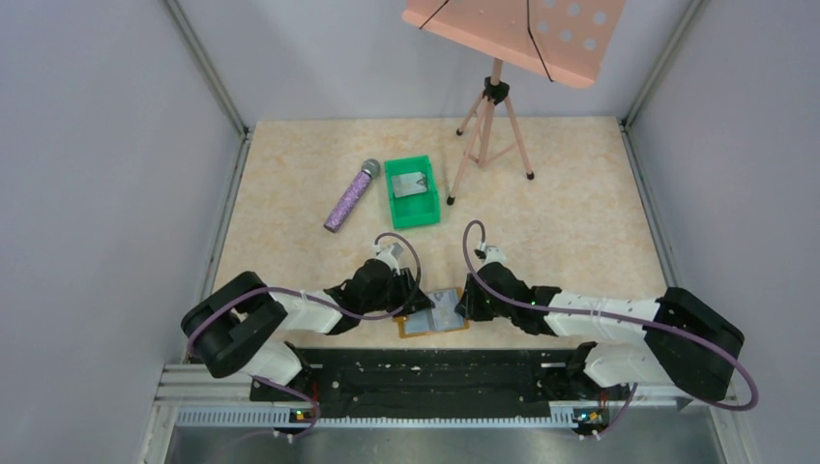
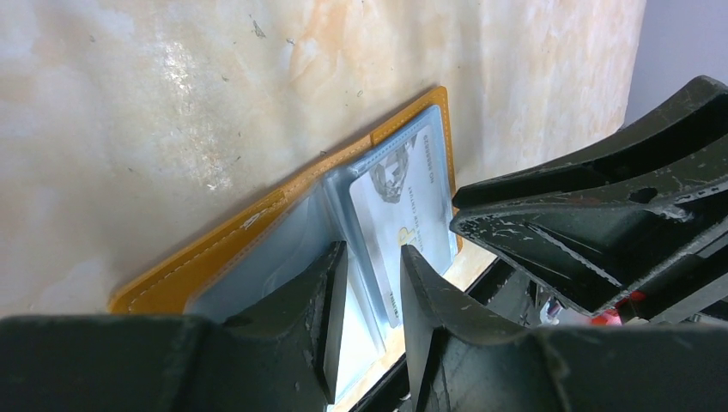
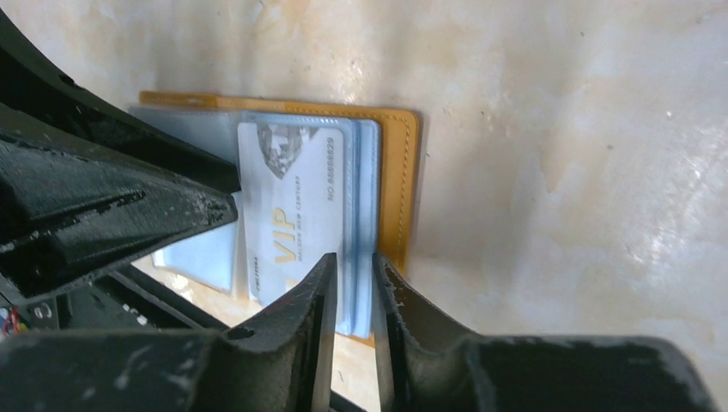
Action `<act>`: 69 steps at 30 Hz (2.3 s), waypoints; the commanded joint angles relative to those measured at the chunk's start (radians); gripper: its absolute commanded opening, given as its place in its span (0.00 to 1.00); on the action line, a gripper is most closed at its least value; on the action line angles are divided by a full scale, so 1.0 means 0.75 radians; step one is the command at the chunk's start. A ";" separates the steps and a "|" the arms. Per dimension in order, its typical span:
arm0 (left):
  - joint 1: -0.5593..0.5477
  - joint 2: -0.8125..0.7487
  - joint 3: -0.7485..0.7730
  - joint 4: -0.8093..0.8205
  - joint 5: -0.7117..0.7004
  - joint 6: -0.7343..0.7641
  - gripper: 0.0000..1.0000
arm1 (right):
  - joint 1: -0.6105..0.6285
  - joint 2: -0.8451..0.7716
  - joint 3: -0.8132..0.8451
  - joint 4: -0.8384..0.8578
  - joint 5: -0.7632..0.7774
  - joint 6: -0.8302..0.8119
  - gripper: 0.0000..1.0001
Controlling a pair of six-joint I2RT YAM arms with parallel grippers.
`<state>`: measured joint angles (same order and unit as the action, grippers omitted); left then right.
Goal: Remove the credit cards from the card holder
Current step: Remove the credit card from the card holder.
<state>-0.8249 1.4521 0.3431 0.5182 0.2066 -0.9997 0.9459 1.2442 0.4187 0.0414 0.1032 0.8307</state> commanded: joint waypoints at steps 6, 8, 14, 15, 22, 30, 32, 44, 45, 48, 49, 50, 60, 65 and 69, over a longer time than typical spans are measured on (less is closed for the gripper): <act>-0.007 -0.013 -0.027 0.044 -0.009 0.008 0.35 | -0.001 -0.052 0.124 -0.130 -0.014 -0.045 0.23; -0.007 -0.021 -0.032 0.047 -0.013 0.002 0.35 | 0.000 -0.046 0.127 -0.109 -0.021 -0.053 0.24; -0.007 -0.033 -0.036 0.050 -0.010 -0.013 0.35 | 0.000 -0.005 0.134 -0.071 -0.040 -0.064 0.24; -0.007 -0.035 -0.036 0.047 -0.012 -0.016 0.35 | -0.001 0.001 0.129 -0.066 -0.053 -0.063 0.24; -0.008 -0.029 -0.056 0.073 -0.022 -0.035 0.34 | -0.001 0.038 0.091 0.038 -0.079 -0.035 0.24; -0.016 -0.015 -0.049 0.090 -0.020 -0.044 0.34 | -0.001 0.072 0.049 0.064 -0.062 -0.008 0.23; -0.017 -0.015 -0.050 0.089 -0.023 -0.044 0.34 | 0.000 0.071 0.044 0.057 -0.050 -0.008 0.23; -0.019 -0.028 -0.052 0.083 -0.037 -0.045 0.34 | -0.001 0.038 0.070 -0.032 0.027 -0.044 0.22; -0.019 -0.029 -0.053 0.082 -0.039 -0.046 0.34 | -0.001 0.035 0.077 -0.042 0.033 -0.052 0.22; -0.019 -0.039 -0.053 0.078 -0.040 -0.046 0.33 | 0.000 0.035 0.098 -0.051 0.036 -0.063 0.22; -0.019 -0.042 -0.053 0.076 -0.040 -0.045 0.34 | 0.000 0.035 0.098 -0.051 0.037 -0.065 0.22; -0.019 -0.045 -0.051 0.073 -0.042 -0.045 0.33 | 0.000 0.035 0.095 -0.051 0.033 -0.064 0.22; -0.021 -0.031 -0.044 0.075 -0.037 -0.043 0.33 | -0.001 0.043 0.008 0.122 -0.104 -0.004 0.20; -0.021 -0.022 -0.042 0.080 -0.036 -0.044 0.33 | -0.001 0.034 0.007 0.089 -0.076 -0.006 0.16; -0.021 -0.009 -0.044 0.094 -0.029 -0.047 0.33 | -0.001 0.022 0.008 0.093 -0.076 -0.007 0.12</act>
<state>-0.8352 1.4399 0.3176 0.5529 0.1848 -1.0275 0.9459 1.2827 0.4320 0.0837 0.0566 0.8154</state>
